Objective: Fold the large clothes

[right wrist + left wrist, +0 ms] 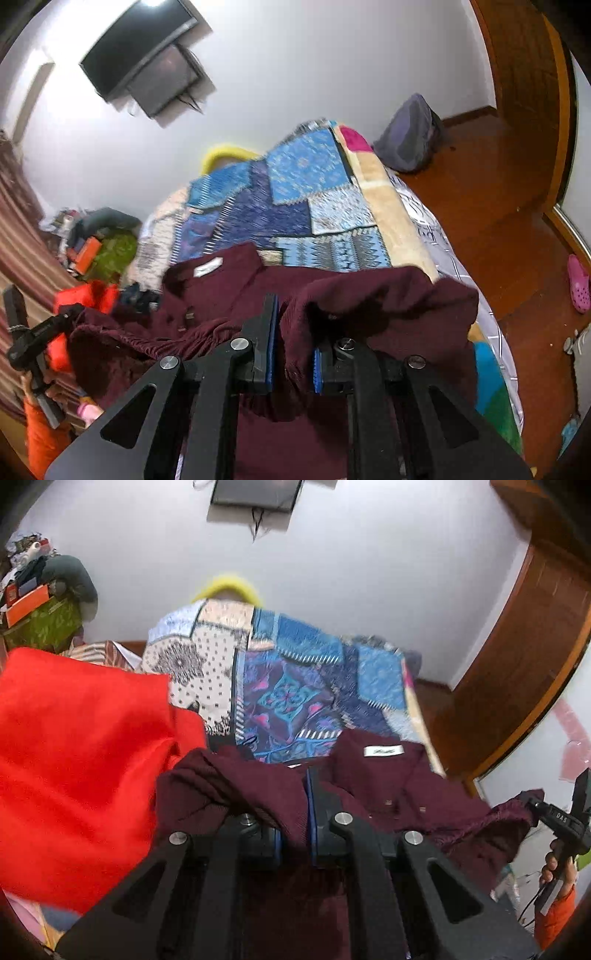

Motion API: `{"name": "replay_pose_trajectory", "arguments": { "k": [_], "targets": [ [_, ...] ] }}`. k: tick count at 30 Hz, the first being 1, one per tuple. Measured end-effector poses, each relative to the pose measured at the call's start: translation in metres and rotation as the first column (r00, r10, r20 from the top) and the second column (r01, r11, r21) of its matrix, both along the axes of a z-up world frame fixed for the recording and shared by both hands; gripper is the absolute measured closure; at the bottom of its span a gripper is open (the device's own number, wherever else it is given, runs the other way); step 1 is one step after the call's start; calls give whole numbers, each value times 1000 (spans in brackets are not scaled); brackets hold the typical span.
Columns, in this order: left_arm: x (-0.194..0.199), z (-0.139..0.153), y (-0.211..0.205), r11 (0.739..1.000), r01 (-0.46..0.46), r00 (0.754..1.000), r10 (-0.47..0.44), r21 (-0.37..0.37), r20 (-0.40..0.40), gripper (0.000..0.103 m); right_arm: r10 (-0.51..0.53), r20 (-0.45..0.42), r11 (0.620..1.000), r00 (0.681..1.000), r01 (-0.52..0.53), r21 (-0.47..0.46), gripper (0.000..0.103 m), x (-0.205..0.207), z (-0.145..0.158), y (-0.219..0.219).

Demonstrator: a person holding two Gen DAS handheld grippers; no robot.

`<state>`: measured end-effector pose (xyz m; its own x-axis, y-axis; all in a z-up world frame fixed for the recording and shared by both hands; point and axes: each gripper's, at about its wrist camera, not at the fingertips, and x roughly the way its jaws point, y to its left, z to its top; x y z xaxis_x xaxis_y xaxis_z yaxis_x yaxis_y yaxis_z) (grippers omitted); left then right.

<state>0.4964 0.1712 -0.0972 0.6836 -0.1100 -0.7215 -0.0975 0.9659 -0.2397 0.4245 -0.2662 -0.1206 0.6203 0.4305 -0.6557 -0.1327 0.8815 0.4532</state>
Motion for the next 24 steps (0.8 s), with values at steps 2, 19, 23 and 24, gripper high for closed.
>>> {"name": "replay_pose_trajectory", "arguments": {
  "k": [2, 19, 23, 24],
  "targets": [
    [19, -17, -4, 999, 6, 999, -5, 33, -47, 93, 14, -39, 1000, 999, -15, -27, 90, 16, -14, 5],
    [33, -28, -46, 977, 112, 989, -92, 184, -112, 46, 7, -163, 993, 987, -26, -118, 63, 24, -10, 21],
    [11, 2, -57, 966, 110, 994, -103, 233, -42, 37, 57, -92, 973, 994, -76, -218, 54, 2, 14, 35],
    [6, 7, -59, 965, 111, 994, -107, 239, -30, 36, 81, -69, 964, 994, -96, -247, 52, -7, 22, 40]
  ]
}}
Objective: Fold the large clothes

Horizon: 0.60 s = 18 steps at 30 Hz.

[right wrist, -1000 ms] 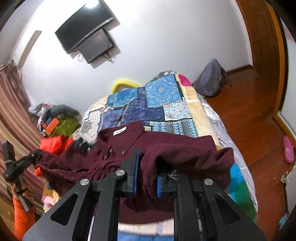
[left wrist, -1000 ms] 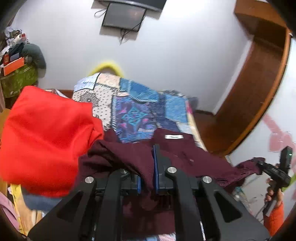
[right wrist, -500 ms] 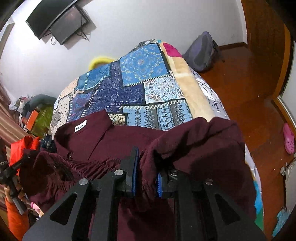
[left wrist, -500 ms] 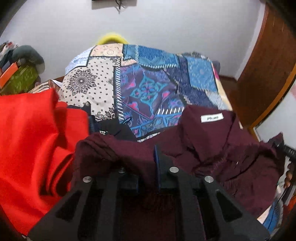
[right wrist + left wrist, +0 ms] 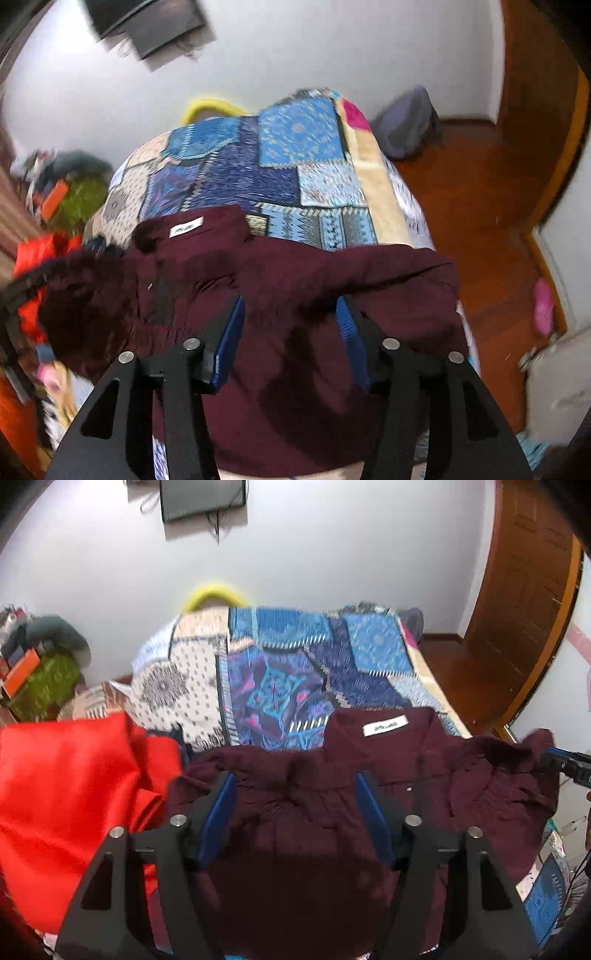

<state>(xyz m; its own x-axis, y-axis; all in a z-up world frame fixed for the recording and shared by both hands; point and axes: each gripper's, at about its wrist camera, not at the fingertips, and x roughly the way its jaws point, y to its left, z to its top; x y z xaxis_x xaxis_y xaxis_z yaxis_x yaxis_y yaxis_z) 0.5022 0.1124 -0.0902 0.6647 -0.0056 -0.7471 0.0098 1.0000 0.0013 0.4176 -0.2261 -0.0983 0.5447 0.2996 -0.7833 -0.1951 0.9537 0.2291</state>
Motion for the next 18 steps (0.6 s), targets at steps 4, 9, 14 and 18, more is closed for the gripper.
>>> {"name": "replay_pose_trajectory", "arguments": {
  "k": [4, 9, 14, 18],
  "targets": [
    [-29, 18, -5, 1000, 21, 999, -21, -5, 34, 31, 46, 48, 997, 998, -43, -62, 48, -19, 14, 13],
    [-66, 23, -1, 1000, -10, 998, 11, -24, 62, 22, 108, 61, 989, 992, -101, -111, 47, -40, 15, 30],
    [-94, 15, 8, 996, -46, 997, 51, -75, 63, 21, 140, 46, 987, 989, -135, -92, 47, -56, 9, 43],
    [-114, 1, 21, 988, -96, 994, 101, -119, 36, 21, 161, 40, 984, 986, -158, -78, 47, -67, 4, 55]
  ]
}}
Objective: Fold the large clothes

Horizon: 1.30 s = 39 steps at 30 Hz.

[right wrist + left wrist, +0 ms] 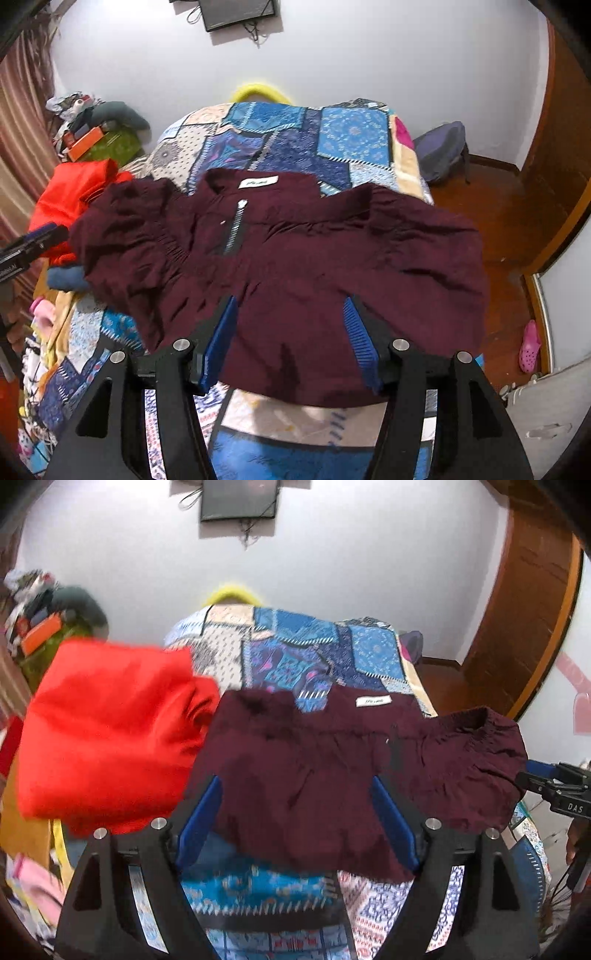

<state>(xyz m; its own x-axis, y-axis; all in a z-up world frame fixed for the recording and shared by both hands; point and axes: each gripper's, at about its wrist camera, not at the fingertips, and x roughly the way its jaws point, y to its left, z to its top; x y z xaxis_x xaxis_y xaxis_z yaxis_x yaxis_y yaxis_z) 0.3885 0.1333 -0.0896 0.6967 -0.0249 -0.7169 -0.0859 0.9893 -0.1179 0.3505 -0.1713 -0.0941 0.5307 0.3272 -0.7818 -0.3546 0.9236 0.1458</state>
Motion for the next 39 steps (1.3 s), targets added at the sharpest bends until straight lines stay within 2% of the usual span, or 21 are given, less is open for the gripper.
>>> {"name": "replay_pose_trajectory", "arguments": {
  "k": [2, 4, 6, 11, 19, 25, 26, 27, 29, 31, 34, 39],
  "targets": [
    [-10, -10, 10, 997, -41, 999, 40, -62, -16, 21, 9, -10, 1000, 1000, -10, -11, 47, -3, -6, 7],
    [-18, -21, 20, 985, -70, 997, 66, -157, -34, 21, 14, -14, 999, 1000, -15, -32, 47, -7, -12, 11],
    [-26, -34, 29, 962, -91, 995, 81, -256, -52, 21, 34, -30, 998, 999, -35, -55, 47, -8, -22, 18],
    [-30, -65, 34, 911, -151, 987, 120, -383, -104, 21, 67, -72, 996, 995, -70, -49, 47, -9, -39, 27],
    [-1, -105, 31, 845, -236, 970, 181, -480, -160, 22, 90, -105, 994, 990, -96, -55, 47, -7, -54, 30],
    [31, -131, 27, 818, -278, 956, 187, -504, -224, 22, 85, -137, 994, 987, -93, -54, 47, 1, -64, 29],
    [34, -136, 26, 812, -288, 953, 191, -507, -237, 25, 83, -140, 994, 987, -91, -52, 47, 2, -64, 28],
    [36, -141, 25, 810, -301, 949, 200, -504, -246, 32, 80, -146, 995, 986, -88, -46, 47, 4, -66, 28],
    [39, -146, 16, 815, -316, 944, 217, -486, -249, 68, 79, -152, 996, 985, -85, -38, 47, 6, -67, 27],
    [39, -141, 4, 836, -336, 938, 255, -434, -234, 75, 78, -152, 996, 985, -85, -36, 47, 8, -67, 27],
    [35, -122, -20, 884, -326, 944, 281, -335, -175, 87, 75, -145, 996, 987, -82, -41, 47, 9, -66, 26],
    [26, -76, -40, 911, -238, 971, 233, -338, -54, 94, 64, -109, 995, 992, -71, -67, 47, 9, -58, 21]
  ]
}}
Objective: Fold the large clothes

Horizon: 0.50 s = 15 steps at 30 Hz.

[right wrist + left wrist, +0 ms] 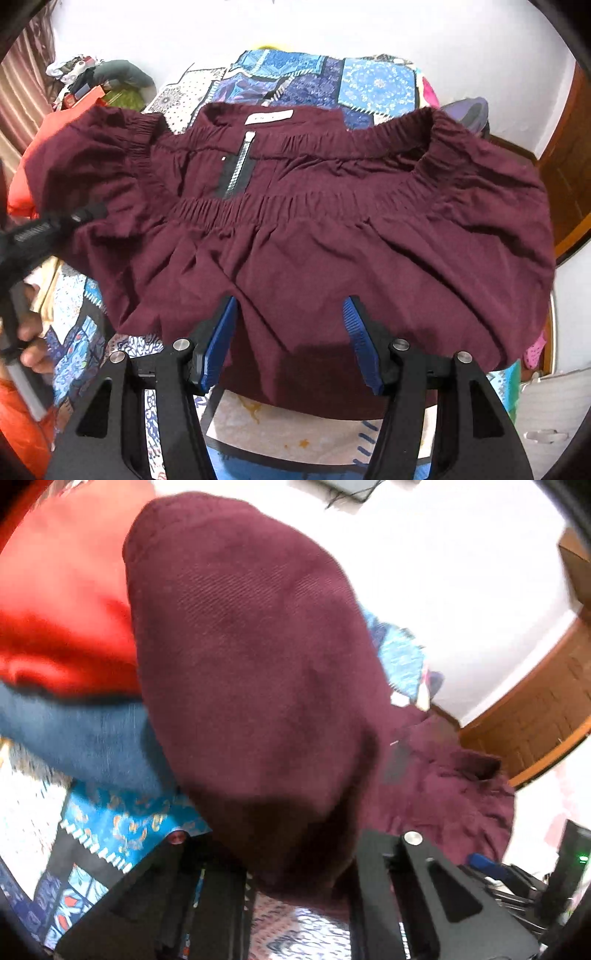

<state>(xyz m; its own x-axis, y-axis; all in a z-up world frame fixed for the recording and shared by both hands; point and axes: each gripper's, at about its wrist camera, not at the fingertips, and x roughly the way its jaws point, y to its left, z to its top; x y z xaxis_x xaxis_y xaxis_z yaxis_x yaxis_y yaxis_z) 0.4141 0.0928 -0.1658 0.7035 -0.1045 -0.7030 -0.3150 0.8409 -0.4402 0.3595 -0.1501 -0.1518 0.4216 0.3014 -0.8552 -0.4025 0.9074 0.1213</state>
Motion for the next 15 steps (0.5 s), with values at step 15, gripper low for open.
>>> {"name": "replay_pose_trajectory", "arguments": {
  "k": [15],
  "targets": [
    [-35, 149, -45, 959, 8, 949, -97, 283, 301, 96, 61, -36, 984, 997, -54, 173, 47, 0, 14, 45]
  ]
}}
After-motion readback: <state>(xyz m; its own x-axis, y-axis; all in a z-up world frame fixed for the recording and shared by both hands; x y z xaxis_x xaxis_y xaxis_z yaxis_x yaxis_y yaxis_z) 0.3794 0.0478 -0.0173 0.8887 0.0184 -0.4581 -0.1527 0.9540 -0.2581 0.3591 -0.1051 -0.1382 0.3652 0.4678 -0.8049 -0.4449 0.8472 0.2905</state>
